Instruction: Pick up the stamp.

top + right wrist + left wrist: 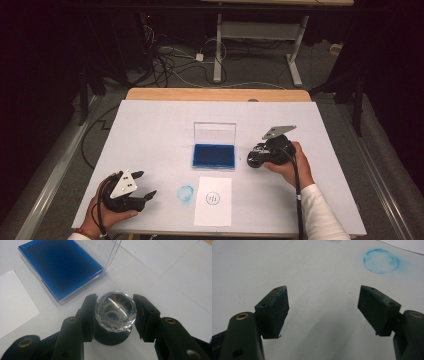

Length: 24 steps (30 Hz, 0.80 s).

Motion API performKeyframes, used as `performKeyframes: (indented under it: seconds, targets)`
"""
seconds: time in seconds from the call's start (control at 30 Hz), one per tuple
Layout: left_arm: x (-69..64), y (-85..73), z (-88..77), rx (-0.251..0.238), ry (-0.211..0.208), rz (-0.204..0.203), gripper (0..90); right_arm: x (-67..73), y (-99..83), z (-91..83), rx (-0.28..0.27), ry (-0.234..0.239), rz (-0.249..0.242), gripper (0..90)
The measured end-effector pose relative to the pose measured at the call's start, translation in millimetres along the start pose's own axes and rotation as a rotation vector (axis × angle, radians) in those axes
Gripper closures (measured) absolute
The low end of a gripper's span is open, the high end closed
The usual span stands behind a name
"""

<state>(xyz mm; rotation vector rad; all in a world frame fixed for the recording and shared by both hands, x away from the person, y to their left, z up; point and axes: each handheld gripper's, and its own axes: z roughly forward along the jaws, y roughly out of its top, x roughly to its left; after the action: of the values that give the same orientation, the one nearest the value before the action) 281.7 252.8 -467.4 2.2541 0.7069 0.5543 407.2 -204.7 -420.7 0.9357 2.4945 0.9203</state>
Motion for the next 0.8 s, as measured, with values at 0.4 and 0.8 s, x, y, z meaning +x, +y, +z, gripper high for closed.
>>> performKeyframes:
  seconds: [0.4,0.8]
  targets:
    - [-1.6,-0.9,-2.8,-0.007,0.013,-0.006,24.1,7.3,1.2,-13.6,-0.056,0.010,-0.005,56.7]
    - [1.0,-4.9,-6.8,-0.022,0.030,-0.023,24.1,24.6,14.1,-24.3,-0.116,0.050,-0.071,56.8]
